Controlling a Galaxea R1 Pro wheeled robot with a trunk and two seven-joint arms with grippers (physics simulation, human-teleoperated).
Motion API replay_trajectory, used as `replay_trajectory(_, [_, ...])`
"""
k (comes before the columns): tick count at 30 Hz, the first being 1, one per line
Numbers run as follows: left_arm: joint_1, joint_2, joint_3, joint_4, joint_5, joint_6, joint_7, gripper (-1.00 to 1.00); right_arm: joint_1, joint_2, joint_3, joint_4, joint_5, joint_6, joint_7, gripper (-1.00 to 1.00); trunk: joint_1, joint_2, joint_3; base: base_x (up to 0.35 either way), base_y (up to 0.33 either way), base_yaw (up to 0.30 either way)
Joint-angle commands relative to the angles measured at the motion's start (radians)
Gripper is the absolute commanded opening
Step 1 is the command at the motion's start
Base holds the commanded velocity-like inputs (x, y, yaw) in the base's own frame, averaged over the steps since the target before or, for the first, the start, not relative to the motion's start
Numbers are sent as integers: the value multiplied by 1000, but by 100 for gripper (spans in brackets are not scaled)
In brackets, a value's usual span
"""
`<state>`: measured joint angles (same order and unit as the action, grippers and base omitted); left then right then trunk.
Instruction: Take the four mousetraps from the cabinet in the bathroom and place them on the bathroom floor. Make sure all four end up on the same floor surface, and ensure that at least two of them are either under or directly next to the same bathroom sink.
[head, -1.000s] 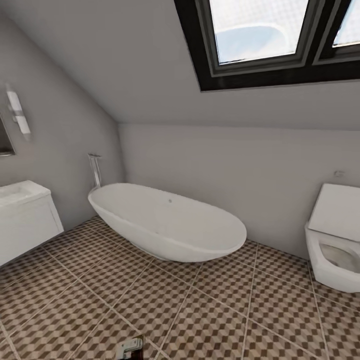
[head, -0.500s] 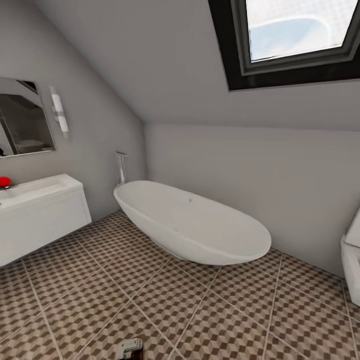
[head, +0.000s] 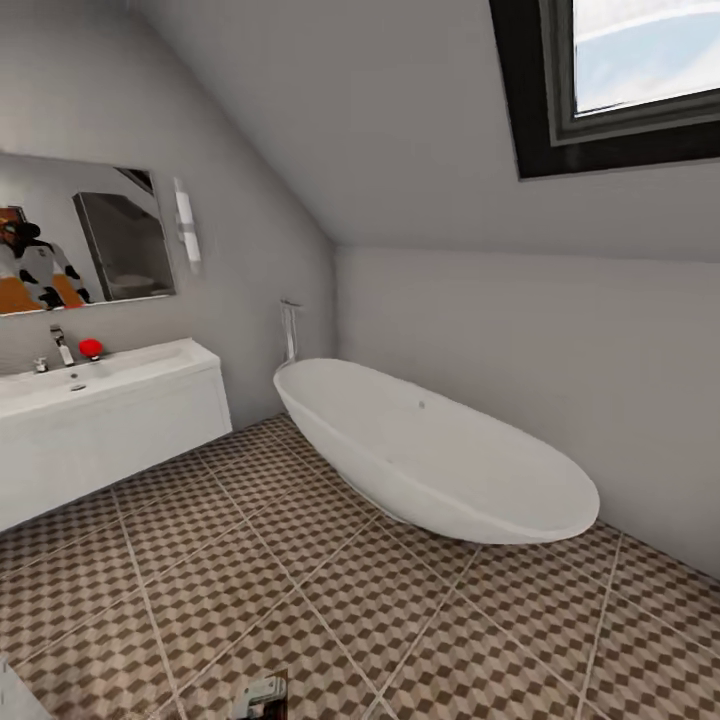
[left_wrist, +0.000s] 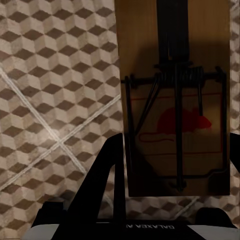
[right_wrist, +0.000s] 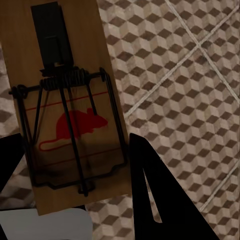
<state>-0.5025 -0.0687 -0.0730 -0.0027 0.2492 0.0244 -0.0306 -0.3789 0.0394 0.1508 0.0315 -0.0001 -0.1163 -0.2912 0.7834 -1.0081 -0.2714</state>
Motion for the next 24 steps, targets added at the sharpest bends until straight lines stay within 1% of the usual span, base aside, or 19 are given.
replay_trajectory(1, [-1, 0, -7, 0, 9, 3, 0, -100, -1, 0, 6, 3, -1, -5, -8, -100, 0, -1, -1, 0, 0, 297])
replay_trajectory(11, [-1, 0, -7, 0, 9, 3, 1, -100, -1, 0, 6, 3, -1, -5, -8, -100, 0, -1, -1, 0, 0, 296])
replay_trajectory(13, [-1, -1, -7, 0, 9, 3, 1, -100, -1, 0, 6, 3, -1, -5, -8, -100, 0, -1, -1, 0, 0, 201])
replay_trajectory(17, [-1, 0, -7, 0, 9, 2, 1, -100, -1, 0, 6, 3, -1, -5, -4, -100, 0, -1, -1, 59, 0, 82])
replay_trajectory(24, [-1, 1, -7, 0, 9, 3, 1, -100, -1, 0, 6, 3, 0, -5, -2, -100, 0, -1, -1, 286, 0, 9])
